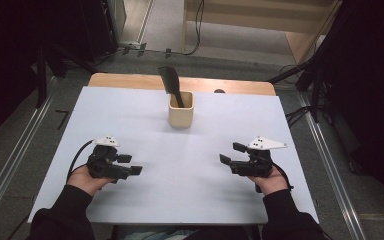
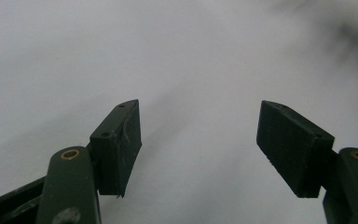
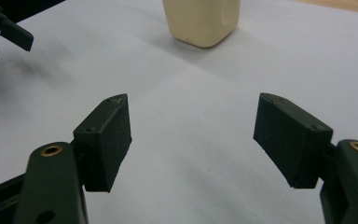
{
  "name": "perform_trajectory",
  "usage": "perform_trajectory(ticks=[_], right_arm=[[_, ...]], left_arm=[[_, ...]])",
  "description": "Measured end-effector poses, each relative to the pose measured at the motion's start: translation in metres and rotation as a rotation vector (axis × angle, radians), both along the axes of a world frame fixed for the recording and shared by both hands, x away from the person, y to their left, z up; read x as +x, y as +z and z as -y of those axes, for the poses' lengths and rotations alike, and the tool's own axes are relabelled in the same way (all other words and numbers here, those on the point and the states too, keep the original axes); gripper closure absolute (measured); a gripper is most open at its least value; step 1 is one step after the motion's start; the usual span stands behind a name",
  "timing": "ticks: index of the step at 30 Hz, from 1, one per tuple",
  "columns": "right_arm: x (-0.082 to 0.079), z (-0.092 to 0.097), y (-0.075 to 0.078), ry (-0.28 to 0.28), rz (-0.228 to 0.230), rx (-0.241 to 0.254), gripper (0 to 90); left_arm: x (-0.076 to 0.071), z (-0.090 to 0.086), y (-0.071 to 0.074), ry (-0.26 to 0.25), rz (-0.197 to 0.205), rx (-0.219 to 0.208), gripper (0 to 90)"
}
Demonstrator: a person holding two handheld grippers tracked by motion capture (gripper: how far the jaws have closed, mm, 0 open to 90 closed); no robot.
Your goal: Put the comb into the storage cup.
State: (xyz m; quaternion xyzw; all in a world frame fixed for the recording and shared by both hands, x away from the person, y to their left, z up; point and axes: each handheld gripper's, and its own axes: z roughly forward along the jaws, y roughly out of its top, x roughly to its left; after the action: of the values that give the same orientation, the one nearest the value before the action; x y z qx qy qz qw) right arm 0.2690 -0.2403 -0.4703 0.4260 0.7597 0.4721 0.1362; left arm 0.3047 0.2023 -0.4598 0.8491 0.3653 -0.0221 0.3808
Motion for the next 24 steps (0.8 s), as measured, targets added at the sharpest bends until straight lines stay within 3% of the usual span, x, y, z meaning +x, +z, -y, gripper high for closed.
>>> perform_trajectory(ticks=[10,24], right_arm=[[-0.006,0.006,-0.004,0.006,-0.005,-0.007,25.7],[-0.016,0.018,-0.006,-0.027,-0.007,-0.02,25.7]], left_arm=[[-0.001,0.001,0.001,-0.005,0.001,-0.006,31.3],[-0.003,0.003,0.002,-0.015,0.004,-0.007,31.3]])
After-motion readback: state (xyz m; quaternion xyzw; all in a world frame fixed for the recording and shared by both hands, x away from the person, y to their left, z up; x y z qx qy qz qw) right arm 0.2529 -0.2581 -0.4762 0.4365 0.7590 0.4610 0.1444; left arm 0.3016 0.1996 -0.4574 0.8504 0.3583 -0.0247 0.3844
